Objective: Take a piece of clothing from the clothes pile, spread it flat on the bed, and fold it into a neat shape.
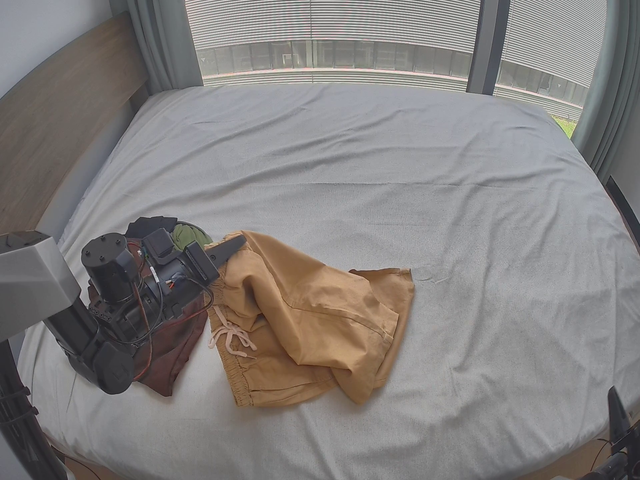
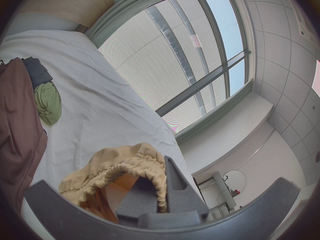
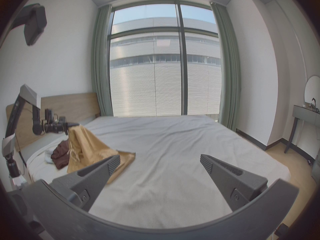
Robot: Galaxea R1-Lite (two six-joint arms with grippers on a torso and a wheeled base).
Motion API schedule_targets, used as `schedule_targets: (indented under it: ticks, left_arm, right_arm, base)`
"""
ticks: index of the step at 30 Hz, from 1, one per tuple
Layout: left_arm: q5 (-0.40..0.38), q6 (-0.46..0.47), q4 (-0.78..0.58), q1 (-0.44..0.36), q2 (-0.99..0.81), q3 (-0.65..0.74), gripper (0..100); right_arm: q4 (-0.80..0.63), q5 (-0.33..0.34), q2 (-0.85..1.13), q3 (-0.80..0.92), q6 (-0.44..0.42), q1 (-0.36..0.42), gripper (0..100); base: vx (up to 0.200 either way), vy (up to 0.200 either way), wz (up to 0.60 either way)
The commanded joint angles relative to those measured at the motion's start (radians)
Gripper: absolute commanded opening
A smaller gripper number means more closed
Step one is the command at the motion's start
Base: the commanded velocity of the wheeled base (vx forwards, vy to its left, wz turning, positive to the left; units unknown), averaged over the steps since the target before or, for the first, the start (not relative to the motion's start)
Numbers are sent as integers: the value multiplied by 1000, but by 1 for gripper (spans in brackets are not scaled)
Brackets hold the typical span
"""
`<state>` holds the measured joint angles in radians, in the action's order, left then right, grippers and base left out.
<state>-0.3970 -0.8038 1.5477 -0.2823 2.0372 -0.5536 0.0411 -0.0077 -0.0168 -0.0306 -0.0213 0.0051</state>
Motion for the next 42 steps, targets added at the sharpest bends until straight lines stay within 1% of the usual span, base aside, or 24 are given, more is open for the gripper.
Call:
schedule_targets:
  ticks: [1,3,4,5,6,7,9,10,11,12,13,15,16,18,22,23,24,26,30,35,36,38,39,42]
  left_arm:
    - [4,-3,0,-1,-6,-12,0]
    - [9,2,0,-17,-2,-9,0]
    - [12,2,0,-24,-2,-8,0]
    - [12,2,0,-24,-2,-8,0]
    - [18,0,0,-29,-3,-8,0]
    - [21,0,0,-29,-3,-9,0]
    - [24,2,0,-29,-5,-9,0]
    - [26,2,0,-29,-5,-8,0]
    - [24,2,0,-29,-5,-8,0]
    - [24,2,0,-28,-6,-9,0]
    - [24,2,0,-24,-6,-9,0]
    - [24,0,0,-21,-8,-14,0]
    - [24,2,0,-21,-6,-14,0]
    - [24,2,0,-23,-5,-14,0]
    - [24,2,0,-26,-3,-14,0]
    - [24,2,0,-26,-3,-14,0]
    - [24,2,0,-28,-2,-12,0]
    - [26,2,0,-29,-5,-8,0]
    - [24,2,0,-24,-3,-9,0]
    - [24,2,0,-21,3,-9,0]
    - [24,2,0,-21,3,-9,0]
    - [24,2,0,-23,3,-11,0]
    - [24,2,0,-23,3,-11,0]
    - [24,2,0,-21,3,-12,0]
  right_arm:
    - [71,28,-232,-419,-23,-25,100]
    - [14,58,-304,-496,-28,-7,100]
    - [-9,78,-328,-502,-31,7,100]
    - [-9,78,-328,-502,-31,7,100]
    - [-21,123,-431,-497,-55,65,100]
    - [-17,133,-477,-492,-77,99,100]
    - [17,141,-554,-496,-149,184,100]
    - [57,144,-591,-499,-195,236,100]
    - [85,147,-614,-503,-220,265,100]
    - [152,160,-677,-512,-261,315,100]
    - [201,170,-723,-520,-282,335,100]
    - [289,198,-808,-532,-301,345,100]
    - [306,204,-825,-532,-301,345,100]
    - [370,244,-919,-529,-302,343,100]
    - [418,285,-1008,-517,-312,345,100]
    - [418,285,-1008,-517,-312,345,100]
    - [430,319,-1045,-519,-338,343,100]
    - [433,345,-1078,-520,-382,337,100]
    - [461,353,-1160,-491,-402,340,100]
    - [661,351,-1352,-428,-411,339,100]
    - [734,350,-1410,-410,-421,339,100]
    - [801,350,-1465,-399,-434,339,100]
    - [862,351,-1519,-393,-451,342,100]
    - [945,373,-1597,-413,-496,345,100]
  base:
    - [0,0,0]
    - [0,0,0]
    - [0,0,0]
    - [0,0,0]
    - [0,0,0]
    - [0,0,0]
    - [0,0,0]
    - [0,0,0]
    - [0,0,0]
    - [0,0,0]
    - [0,0,0]
    - [0,0,0]
    - [0,0,0]
    - [0,0,0]
    - [0,0,0]
    - [0,0,0]
    - [0,0,0]
    - [0,0,0]
    - [0,0,0]
    - [0,0,0]
    - [0,0,0]
    - [0,0,0]
    - [0,0,0]
    - [0,0,0]
